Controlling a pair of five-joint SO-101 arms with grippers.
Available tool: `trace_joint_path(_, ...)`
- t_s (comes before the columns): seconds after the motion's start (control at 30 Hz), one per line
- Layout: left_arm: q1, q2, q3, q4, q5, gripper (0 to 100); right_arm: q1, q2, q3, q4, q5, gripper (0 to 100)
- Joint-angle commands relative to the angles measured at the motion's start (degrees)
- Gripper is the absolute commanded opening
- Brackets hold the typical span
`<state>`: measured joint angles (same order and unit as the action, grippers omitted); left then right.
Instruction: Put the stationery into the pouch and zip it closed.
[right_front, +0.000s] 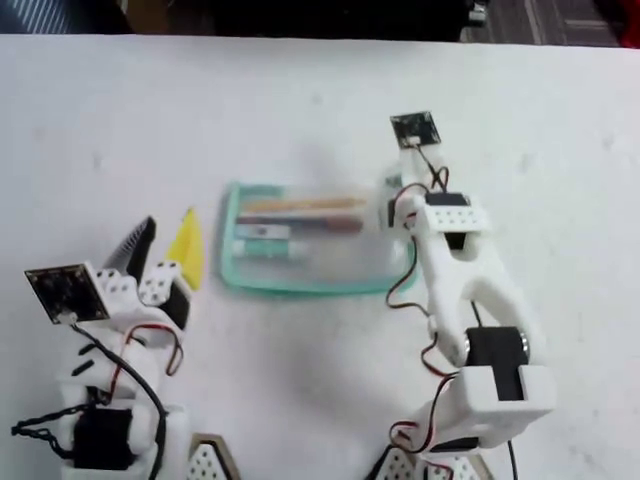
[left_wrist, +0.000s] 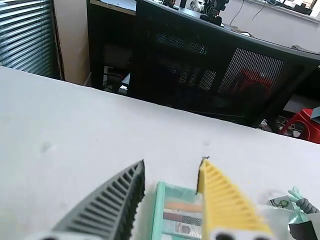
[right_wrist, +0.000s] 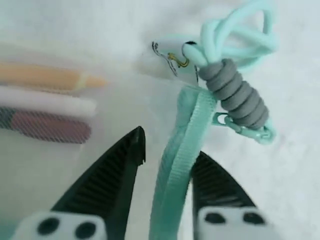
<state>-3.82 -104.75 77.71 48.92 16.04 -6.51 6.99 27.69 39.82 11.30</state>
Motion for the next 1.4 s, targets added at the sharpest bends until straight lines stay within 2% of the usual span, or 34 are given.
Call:
trace_joint_path(0.0, 0.8, 0.0, -0.8, -2.0, -1.6, 2, -1.2, -0.2, 0.4, -0.2, 1.6, 35.0)
trace_joint_path(0.1, 0.9, 0.0, -0.4, -3.3, -4.7, 2, -1.5, -0.7, 1.8, 0.1, 1.7, 44.3)
trace_joint_path(0.23, 0.9, 0.0, -0.1, -3.5, -4.1, 2, -0.9, -0.7, 1.9, 0.5, 1.7, 41.6)
trace_joint_path(0.33, 0.9, 0.0, -0.1, -5.6, -4.5, 2, -1.1, -1.6, 0.1, 4.6, 1.2, 32.7)
trace_joint_path(0.4, 0.8, 0.0, -0.8, -7.6, -7.0, 2, -0.9, -4.2, -3.1, 10.7, 1.1, 21.8)
trace_joint_path(0.5, 1.8, 0.0, -4.0, -7.0, -14.9, 2, 0.0, -10.0, -8.8, 21.6, 1.1, 1.7)
trace_joint_path(0.53, 2.9, 0.0, -5.4, -6.4, -17.4, 2, 0.0, -12.1, -10.7, 24.7, 1.1, 1.0)
trace_joint_path(0.57, 3.6, 0.0, -6.8, -5.4, -19.9, 2, 0.0, -14.3, -12.6, 27.6, 1.1, 4.4)
trace_joint_path(0.67, 4.9, 0.0, -12.7, -0.8, -23.6, 2, -0.1, -21.3, -17.8, 33.7, 1.1, 7.8)
trace_joint_path(0.8, 5.1, 3.2, -23.7, 5.9, -27.3, 2, -0.6, -30.8, -26.6, 38.9, 1.1, 2.2)
trace_joint_path(0.97, 5.1, 18.5, -41.1, 15.7, -31.0, 2, -0.7, -40.2, -35.0, 45.9, 1.1, 1.7)
trace_joint_path(1.13, 5.0, 32.7, -57.1, 28.8, -33.1, 2, -0.7, -50.3, -37.1, 51.7, 1.1, 1.6)
trace_joint_path(1.23, 5.1, 33.9, -65.3, 36.3, -32.2, 2, -0.7, -58.1, -36.9, 52.8, 1.1, 1.6)
trace_joint_path(1.37, 4.9, 31.3, -70.9, 41.8, -32.6, 2, -0.7, -68.0, -36.7, 56.4, 1.1, 1.6)
